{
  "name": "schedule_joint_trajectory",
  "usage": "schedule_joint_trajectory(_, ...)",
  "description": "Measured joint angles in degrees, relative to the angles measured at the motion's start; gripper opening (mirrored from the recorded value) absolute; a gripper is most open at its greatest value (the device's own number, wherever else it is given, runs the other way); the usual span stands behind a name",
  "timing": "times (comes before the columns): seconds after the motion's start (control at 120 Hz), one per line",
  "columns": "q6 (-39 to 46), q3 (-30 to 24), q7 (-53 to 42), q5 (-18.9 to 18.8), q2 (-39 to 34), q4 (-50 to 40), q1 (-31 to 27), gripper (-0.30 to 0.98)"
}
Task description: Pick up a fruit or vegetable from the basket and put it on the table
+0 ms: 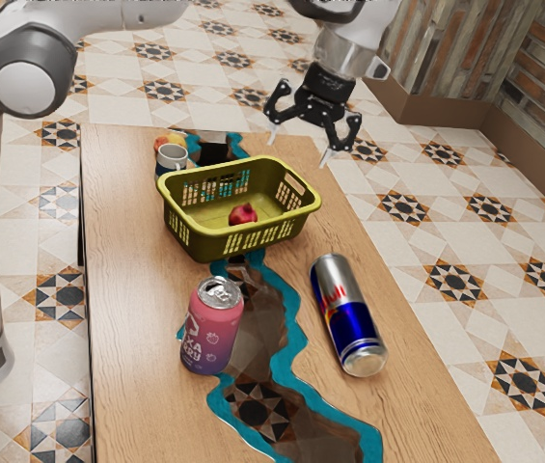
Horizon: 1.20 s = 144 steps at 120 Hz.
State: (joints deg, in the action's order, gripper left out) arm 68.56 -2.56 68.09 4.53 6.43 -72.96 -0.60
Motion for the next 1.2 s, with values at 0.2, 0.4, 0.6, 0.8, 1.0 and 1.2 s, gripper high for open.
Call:
schedule_joint_trajectory(0.2,6.24,0.65,18.53,2.6,-3.82,-0.19,-0.26,0.69)
schedule_joint_trajectory(0.4,11.84,11.49,27.55,4.54,-17.86,-20.82,6.6,0.69)
schedule_joint_trajectory(0.6,24.06,14.82,31.5,4.72,-29.17,-42.29,2.5,0.68)
schedule_joint_trajectory(0.8,35.47,14.62,34.28,6.87,-29.22,-51.74,2.56,0.68)
schedule_joint_trajectory(1.0,40.93,14.75,35.6,8.05,-28.05,-52.39,-0.02,0.68)
schedule_joint_trajectory(1.2,43.01,14.8,35.78,8.86,-26.46,-52.33,-2.2,0.68)
